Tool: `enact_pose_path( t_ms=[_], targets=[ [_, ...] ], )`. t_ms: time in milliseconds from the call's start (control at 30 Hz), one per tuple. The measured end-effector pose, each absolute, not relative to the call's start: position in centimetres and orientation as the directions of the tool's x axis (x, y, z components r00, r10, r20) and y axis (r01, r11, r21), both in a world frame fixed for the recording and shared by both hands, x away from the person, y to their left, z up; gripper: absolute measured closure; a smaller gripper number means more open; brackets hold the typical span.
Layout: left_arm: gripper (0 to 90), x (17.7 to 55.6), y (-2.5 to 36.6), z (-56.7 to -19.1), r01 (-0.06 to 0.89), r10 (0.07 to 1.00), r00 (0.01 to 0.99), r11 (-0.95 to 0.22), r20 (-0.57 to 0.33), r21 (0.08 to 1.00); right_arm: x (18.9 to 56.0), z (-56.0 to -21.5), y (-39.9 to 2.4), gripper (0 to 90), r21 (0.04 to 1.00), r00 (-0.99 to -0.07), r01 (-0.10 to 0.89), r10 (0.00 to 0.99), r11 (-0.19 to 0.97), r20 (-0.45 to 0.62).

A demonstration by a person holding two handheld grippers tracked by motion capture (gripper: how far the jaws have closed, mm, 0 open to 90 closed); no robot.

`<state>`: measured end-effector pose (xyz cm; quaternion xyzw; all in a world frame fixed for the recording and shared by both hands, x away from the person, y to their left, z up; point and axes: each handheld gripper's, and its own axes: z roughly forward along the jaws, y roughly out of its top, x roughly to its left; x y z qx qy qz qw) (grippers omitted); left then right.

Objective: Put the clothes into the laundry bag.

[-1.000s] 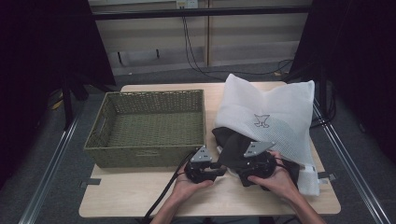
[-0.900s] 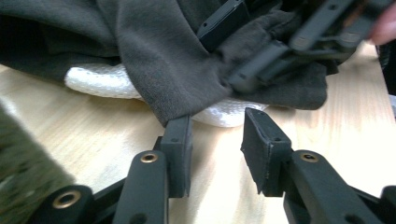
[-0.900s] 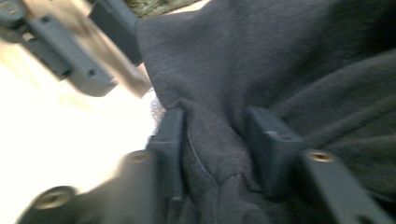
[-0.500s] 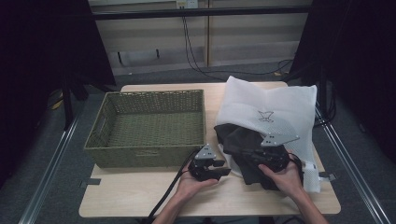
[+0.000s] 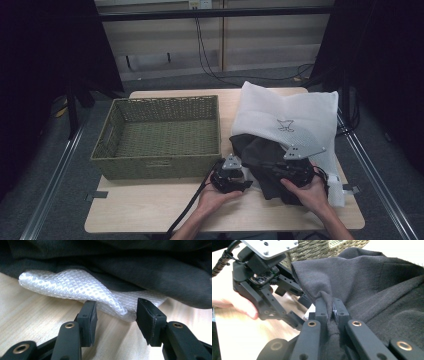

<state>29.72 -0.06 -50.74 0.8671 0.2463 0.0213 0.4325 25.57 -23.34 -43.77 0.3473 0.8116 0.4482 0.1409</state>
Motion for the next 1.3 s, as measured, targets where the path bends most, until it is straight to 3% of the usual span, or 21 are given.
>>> enact_pose_path(
  t_ms=[133, 200, 667, 833, 1300],
  targets=[
    [83.3, 29.7, -0.3, -50.8, 0.429, 0.465, 0.864, -0.483, -0.192, 0.763, 25.2, -43.8, -23.4, 85.2, 0.827, -0.726, 0.433, 0.683, 0.359, 0.084],
    [87.5, 29.7, -0.3, -50.7, 0.424, 0.463, 0.866, -0.484, -0.187, 0.765, 25.2, -44.0, -23.5, 85.1, 0.825, -0.727, 0.435, 0.682, 0.361, 0.085],
    [89.8, 28.3, 1.1, -50.5, 0.375, 0.331, 0.909, -0.379, -0.254, 0.846, 26.2, -46.6, -24.7, 83.7, 0.757, -0.713, 0.481, 0.7, 0.443, 0.044],
    [90.0, 27.5, 0.7, -49.9, 0.322, 0.298, 0.931, -0.392, -0.212, 0.862, 27.2, -47.1, -25.1, 83.9, 0.744, -0.686, 0.494, 0.727, 0.45, 0.016],
    [90.0, 26.6, 0.9, -49.5, 0.288, 0.253, 0.947, -0.386, -0.199, 0.876, 32.8, -47.9, -26.1, 83.9, 0.724, -0.603, 0.546, 0.798, 0.421, -0.01]
  ],
)
